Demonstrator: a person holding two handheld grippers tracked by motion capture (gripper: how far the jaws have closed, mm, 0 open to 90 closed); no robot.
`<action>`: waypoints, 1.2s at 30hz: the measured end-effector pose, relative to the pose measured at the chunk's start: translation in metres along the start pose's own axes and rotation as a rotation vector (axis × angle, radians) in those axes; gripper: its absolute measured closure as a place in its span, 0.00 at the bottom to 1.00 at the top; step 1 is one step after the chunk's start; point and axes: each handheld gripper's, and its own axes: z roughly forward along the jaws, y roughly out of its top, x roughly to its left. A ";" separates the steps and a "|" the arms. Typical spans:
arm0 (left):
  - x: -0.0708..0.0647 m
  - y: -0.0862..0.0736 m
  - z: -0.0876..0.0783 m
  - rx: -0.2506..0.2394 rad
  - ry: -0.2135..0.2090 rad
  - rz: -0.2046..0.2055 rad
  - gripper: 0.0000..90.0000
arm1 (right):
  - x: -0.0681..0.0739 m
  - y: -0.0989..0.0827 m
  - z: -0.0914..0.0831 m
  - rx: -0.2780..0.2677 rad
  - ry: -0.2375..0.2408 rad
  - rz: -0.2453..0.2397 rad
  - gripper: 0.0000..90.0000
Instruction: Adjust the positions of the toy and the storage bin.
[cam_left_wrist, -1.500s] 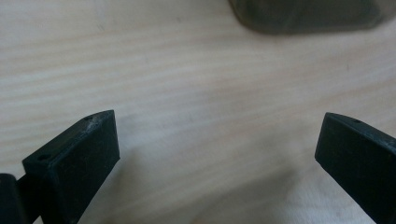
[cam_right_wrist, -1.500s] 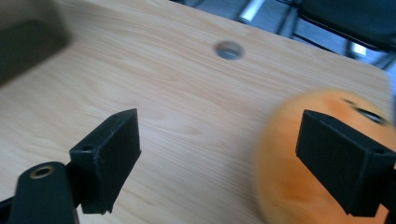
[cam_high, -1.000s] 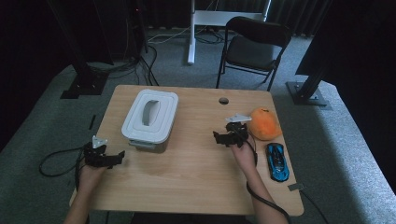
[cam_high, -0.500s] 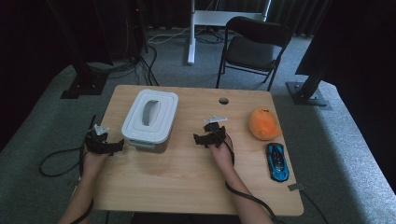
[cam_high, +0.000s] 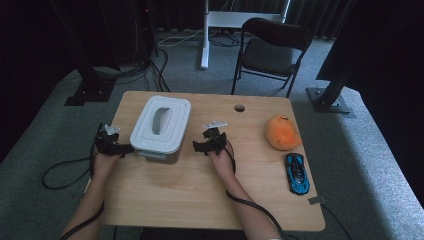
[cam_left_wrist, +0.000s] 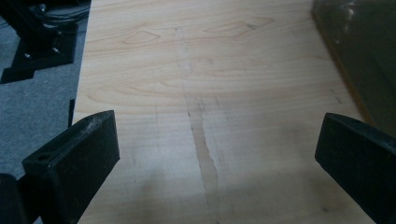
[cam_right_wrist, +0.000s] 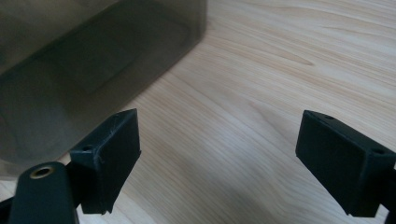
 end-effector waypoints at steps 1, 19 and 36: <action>0.000 0.002 0.001 0.000 -0.003 -0.001 0.00 | 0.002 0.001 0.001 0.001 0.000 -0.001 0.15; -0.030 0.009 0.003 0.002 -0.113 0.053 0.01 | 0.007 0.008 0.006 -0.002 -0.001 -0.017 0.14; -0.027 0.026 0.010 0.007 -0.068 0.075 0.01 | -0.013 0.017 0.018 0.037 -0.048 0.001 0.14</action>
